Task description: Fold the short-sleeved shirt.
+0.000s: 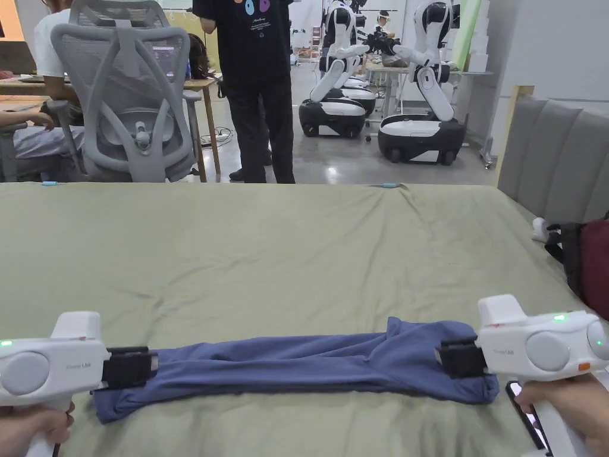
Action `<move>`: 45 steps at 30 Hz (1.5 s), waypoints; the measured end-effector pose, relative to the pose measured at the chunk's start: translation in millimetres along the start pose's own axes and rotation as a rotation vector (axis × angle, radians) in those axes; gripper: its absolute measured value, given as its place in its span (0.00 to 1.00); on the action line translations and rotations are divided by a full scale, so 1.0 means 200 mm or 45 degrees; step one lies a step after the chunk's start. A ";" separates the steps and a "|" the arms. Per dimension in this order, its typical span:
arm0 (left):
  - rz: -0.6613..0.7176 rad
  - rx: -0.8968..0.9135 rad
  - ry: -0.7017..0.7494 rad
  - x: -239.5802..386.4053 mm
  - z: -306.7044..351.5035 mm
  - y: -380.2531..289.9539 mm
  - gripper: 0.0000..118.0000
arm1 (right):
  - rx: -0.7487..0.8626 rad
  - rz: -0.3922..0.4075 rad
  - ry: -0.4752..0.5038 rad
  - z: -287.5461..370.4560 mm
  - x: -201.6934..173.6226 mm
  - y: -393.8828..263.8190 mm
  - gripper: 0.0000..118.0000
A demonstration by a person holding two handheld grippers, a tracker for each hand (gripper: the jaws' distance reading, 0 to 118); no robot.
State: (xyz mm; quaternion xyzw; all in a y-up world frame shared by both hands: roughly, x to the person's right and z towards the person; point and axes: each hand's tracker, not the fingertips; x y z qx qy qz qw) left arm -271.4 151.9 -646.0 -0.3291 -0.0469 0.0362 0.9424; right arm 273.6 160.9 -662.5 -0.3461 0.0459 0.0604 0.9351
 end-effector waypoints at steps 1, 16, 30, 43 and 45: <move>-0.024 0.026 0.041 0.02 0.02 0.04 0.77 | 0.069 -0.013 -0.027 0.03 -0.02 0.02 0.85; 0.517 0.004 -0.529 -0.39 -0.06 -0.04 0.92 | 0.380 -0.218 0.111 0.23 -0.11 0.02 0.00; 0.855 -0.178 -0.922 -0.54 -0.67 -0.12 0.90 | 0.392 -0.296 0.234 0.20 -0.22 0.06 0.00; 0.669 -0.061 -0.587 -0.80 -0.36 0.00 0.14 | 0.370 -0.270 0.226 0.18 -0.26 0.06 0.00; 0.729 0.022 -0.452 -0.94 -0.27 -0.01 0.14 | 0.375 -0.267 0.234 0.18 -0.25 0.06 0.00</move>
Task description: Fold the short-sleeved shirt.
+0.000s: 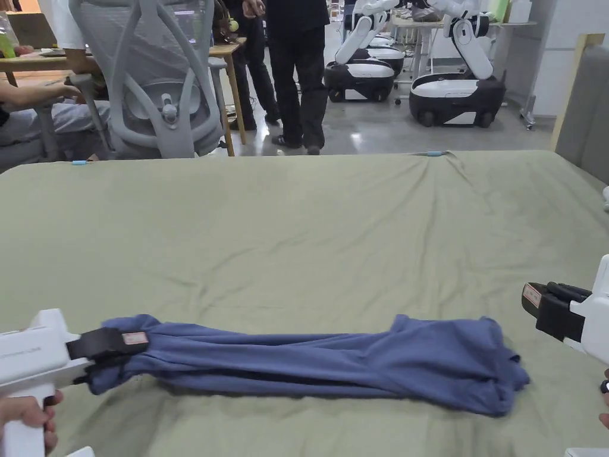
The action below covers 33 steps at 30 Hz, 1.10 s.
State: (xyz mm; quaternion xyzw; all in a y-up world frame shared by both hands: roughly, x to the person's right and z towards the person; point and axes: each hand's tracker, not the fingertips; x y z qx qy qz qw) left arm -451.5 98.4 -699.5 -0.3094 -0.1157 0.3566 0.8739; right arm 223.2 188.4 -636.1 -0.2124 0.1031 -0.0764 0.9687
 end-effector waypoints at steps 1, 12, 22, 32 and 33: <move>0.033 -0.011 0.059 -0.04 0.05 0.03 0.14 | 0.001 0.001 0.012 0.00 0.00 0.00 0.00; -0.057 -0.061 -0.224 0.33 0.03 0.02 0.14 | 0.040 0.147 -0.093 -0.03 -0.12 0.02 0.00; -0.190 -0.491 -0.078 0.88 -0.80 -0.54 0.14 | 0.059 0.139 -0.100 0.01 -0.09 0.02 0.00; -0.177 -0.266 -0.175 1.00 -0.60 -0.45 1.00 | 0.022 0.138 -0.039 0.01 -0.04 -0.03 0.00; -0.182 -0.187 -0.213 1.02 -0.53 -0.40 0.99 | 0.021 0.133 -0.029 0.01 -0.04 -0.04 0.00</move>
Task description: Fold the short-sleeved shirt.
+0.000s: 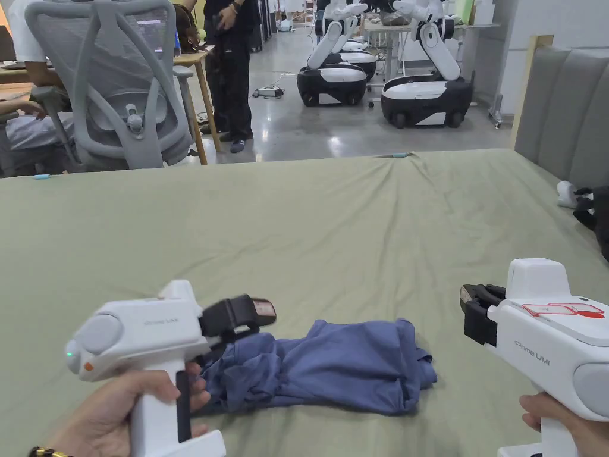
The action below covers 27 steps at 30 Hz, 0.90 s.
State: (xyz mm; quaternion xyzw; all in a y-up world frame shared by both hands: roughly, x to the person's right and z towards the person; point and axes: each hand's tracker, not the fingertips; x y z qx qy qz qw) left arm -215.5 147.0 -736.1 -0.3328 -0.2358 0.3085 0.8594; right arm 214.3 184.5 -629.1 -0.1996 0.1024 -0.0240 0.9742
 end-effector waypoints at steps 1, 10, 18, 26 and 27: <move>0.005 0.048 -0.031 -0.02 0.07 0.04 1.00 | 0.001 -0.006 0.011 0.00 -0.01 -0.01 0.00; 0.069 -0.112 0.228 -0.36 0.08 0.00 0.00 | -0.017 -0.023 0.080 -0.01 -0.07 -0.06 0.00; 0.121 -0.307 0.036 -0.10 -0.37 -0.21 0.00 | -0.023 -0.019 0.058 0.05 -0.08 -0.05 0.00; 0.132 -0.318 0.006 0.08 -0.61 -0.30 0.00 | -0.047 -0.028 -0.004 0.09 -0.01 -0.07 0.00; 0.134 -0.321 0.004 0.09 -0.57 -0.29 0.00 | -0.052 -0.025 -0.008 0.09 -0.01 -0.07 0.00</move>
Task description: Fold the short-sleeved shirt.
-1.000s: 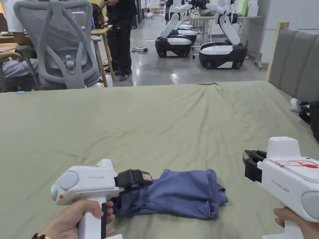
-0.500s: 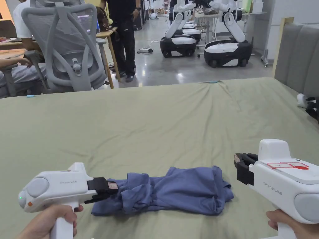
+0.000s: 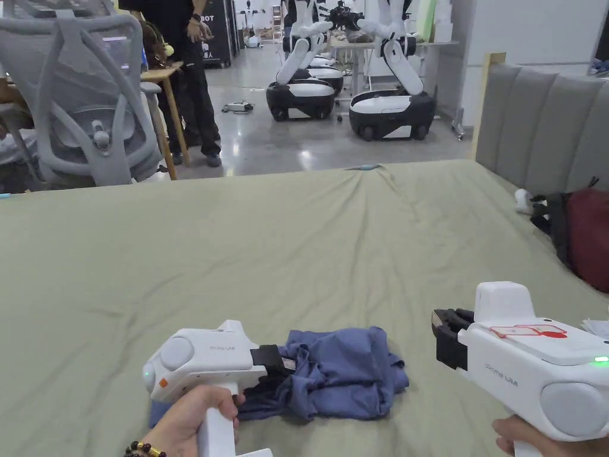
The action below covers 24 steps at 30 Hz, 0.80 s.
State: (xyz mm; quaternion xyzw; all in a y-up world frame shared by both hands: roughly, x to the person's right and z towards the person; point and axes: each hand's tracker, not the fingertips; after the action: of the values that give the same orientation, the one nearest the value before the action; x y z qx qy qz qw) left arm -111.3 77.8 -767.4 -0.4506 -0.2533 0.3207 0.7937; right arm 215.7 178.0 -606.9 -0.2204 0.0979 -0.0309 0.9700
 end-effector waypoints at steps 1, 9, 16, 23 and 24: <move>-0.013 0.009 0.003 0.01 0.07 0.00 0.00 | -0.001 0.008 0.004 0.00 0.00 0.00 0.00; -0.042 0.275 0.112 -0.19 0.75 0.00 0.00 | 0.049 0.095 -0.022 -0.08 -0.14 0.02 0.00; -0.088 0.297 0.082 -0.42 0.83 0.04 0.79 | 0.053 0.078 0.018 -0.10 -0.19 0.01 0.00; 0.093 0.264 0.062 -0.75 0.58 0.18 0.86 | 0.022 0.082 0.006 -0.08 -0.17 0.00 0.00; 0.109 0.221 0.065 -0.80 0.53 0.20 0.73 | 0.018 0.081 0.003 -0.08 -0.17 0.00 0.00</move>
State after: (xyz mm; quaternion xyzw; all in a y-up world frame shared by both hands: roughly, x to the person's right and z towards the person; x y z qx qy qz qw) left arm -302.6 33.8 -771.5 -0.3987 -0.1848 0.3635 0.8214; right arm 179.6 173.7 -615.4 -0.2104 0.1058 -0.0011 0.9719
